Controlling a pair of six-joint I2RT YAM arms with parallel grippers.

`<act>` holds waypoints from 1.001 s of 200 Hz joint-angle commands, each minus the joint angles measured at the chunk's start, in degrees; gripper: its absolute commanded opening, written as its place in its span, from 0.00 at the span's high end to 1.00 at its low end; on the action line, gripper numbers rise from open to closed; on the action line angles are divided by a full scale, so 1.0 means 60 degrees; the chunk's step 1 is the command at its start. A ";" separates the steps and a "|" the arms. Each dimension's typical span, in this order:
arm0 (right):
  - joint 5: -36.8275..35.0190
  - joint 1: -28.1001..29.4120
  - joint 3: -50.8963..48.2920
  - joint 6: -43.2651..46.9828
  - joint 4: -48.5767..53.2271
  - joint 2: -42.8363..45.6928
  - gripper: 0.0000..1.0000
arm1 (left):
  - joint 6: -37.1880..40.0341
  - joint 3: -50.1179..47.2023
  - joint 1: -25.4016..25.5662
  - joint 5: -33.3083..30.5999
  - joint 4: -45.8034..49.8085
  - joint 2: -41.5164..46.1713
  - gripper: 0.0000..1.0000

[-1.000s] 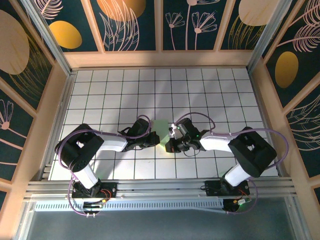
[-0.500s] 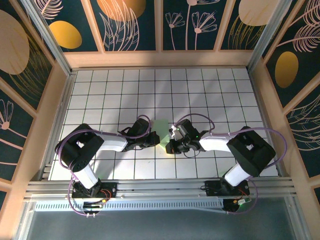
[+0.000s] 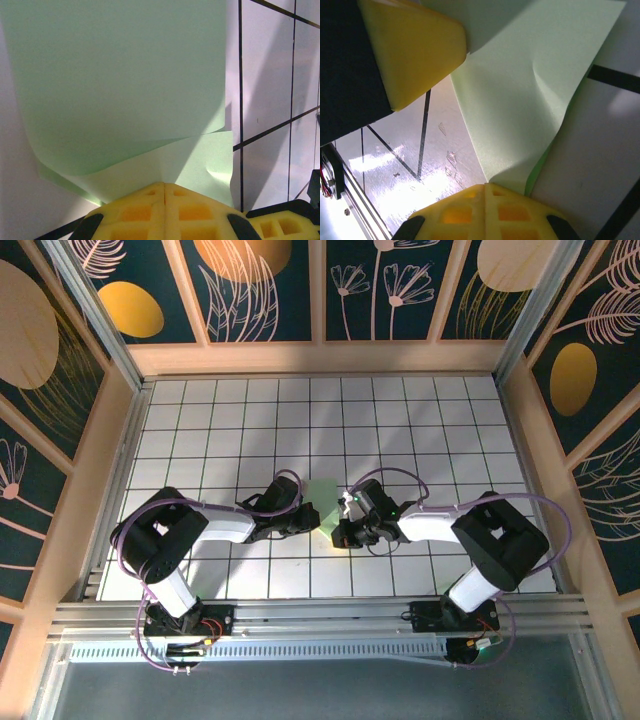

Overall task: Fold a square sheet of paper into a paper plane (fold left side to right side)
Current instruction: Third fold the triangle at the center of the table.

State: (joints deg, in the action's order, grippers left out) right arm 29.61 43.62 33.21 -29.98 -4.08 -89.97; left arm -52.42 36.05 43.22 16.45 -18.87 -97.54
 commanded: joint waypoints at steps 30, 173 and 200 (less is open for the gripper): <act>-0.0248 0.0084 -0.0316 0.0060 0.0692 0.0001 1.00 | -0.0008 -0.0007 0.0033 -0.0440 0.0817 -0.0422 1.00; 0.0394 -0.0337 0.0461 0.0440 0.1371 0.1474 1.00 | 0.0016 0.0070 0.0032 -0.0434 0.0897 -0.0344 1.00; 0.0456 -0.0297 0.0713 0.0201 0.0683 0.0733 1.00 | -0.0001 0.0090 0.0031 -0.0440 0.0888 -0.0367 1.00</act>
State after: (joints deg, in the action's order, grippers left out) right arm 31.57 41.82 35.48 -27.57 4.19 -82.26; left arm -52.42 36.42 43.27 16.40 -18.50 -97.67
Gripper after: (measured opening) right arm 0.051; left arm 0.048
